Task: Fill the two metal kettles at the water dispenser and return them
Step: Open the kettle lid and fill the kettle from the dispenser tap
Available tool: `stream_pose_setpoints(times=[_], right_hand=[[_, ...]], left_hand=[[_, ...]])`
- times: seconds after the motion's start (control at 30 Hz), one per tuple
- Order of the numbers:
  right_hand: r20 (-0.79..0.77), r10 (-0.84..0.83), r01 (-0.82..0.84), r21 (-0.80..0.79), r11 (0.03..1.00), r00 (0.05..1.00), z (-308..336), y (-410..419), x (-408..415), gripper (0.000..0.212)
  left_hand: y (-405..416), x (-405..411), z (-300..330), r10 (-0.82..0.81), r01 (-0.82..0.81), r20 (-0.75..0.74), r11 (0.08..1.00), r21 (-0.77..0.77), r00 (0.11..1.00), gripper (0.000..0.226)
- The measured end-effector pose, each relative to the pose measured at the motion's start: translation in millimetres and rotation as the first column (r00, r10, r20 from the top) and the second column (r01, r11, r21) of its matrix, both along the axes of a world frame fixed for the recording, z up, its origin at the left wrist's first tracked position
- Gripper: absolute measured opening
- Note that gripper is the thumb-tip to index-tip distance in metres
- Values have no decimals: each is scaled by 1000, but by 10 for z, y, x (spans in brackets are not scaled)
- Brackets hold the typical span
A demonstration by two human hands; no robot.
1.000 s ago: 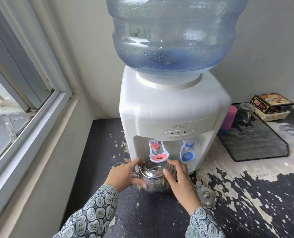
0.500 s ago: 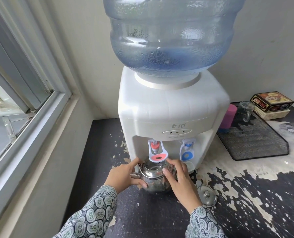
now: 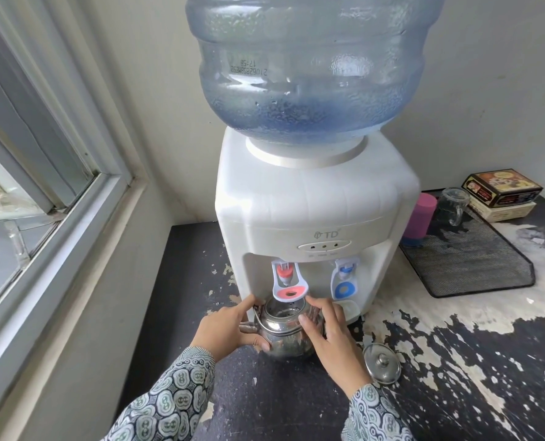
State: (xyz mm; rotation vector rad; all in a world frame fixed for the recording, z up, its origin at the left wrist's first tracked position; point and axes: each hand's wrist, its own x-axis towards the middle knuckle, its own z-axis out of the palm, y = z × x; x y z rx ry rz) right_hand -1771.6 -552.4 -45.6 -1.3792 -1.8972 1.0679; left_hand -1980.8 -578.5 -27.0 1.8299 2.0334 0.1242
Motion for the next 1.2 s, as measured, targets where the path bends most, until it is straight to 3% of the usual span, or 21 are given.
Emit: stream_pose_setpoints(times=[0.7,0.93,1.1,1.2], right_hand=[[-25,11,-12,-39,999,1000,1,-2,11,34],[-27,12,-13,-34,999,1000,9,-6,10,38],[-24,-1,0,-27,1000,1000,13,-9,8,35],[11,15,-15,-23,1000,1000,47,5,13,32]], left_hand=[[-17,-16,8,-19,19,1,1000,-2,1000,114],[-3,-28,-38,-22,22,-31,1000,-21,999,113],[-4,-6,2,-36,35,-59,999,-29,998,94],[-9,-24,-17,-53,51,-89,999,-17,995,111]])
